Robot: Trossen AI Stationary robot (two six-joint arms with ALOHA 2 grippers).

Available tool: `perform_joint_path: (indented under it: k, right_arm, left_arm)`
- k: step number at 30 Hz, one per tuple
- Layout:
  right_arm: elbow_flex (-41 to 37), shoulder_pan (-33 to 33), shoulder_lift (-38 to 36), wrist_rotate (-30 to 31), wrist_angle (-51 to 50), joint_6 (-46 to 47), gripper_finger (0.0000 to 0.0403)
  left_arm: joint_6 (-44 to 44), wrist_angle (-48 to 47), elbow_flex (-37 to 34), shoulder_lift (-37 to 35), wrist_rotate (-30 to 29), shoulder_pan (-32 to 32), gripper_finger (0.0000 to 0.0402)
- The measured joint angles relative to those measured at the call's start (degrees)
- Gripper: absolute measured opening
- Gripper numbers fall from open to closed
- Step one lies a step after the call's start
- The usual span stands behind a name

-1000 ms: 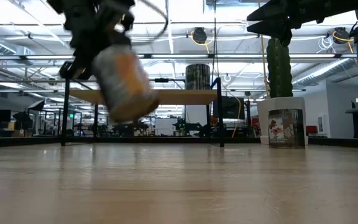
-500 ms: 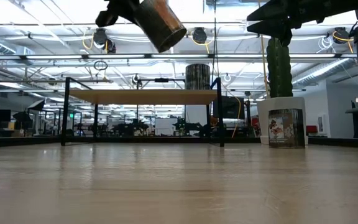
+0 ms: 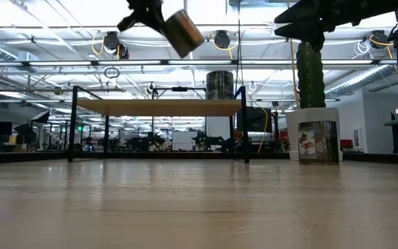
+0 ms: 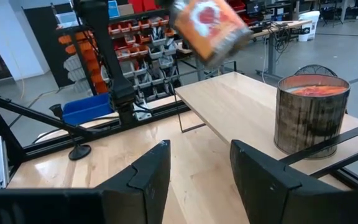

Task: Pick & Place candle stick holders
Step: Put the orange scented candle on the shelf

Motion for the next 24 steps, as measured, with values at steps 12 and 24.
perform_joint_path:
  k: [12, 24]
  right_arm:
    - [0.0, 0.0, 1.8, -0.1, 0.1, 1.1, 0.0159]
    - [0.0, 0.0, 2.6, -0.1, 0.0, 1.7, 0.0161]
  left_arm:
    - [0.0, -0.1, -0.1, 9.6, 4.9, 8.7, 0.0000]
    - [0.5, 1.4, -0.1, 12.6, 7.7, 12.4, 0.0000]
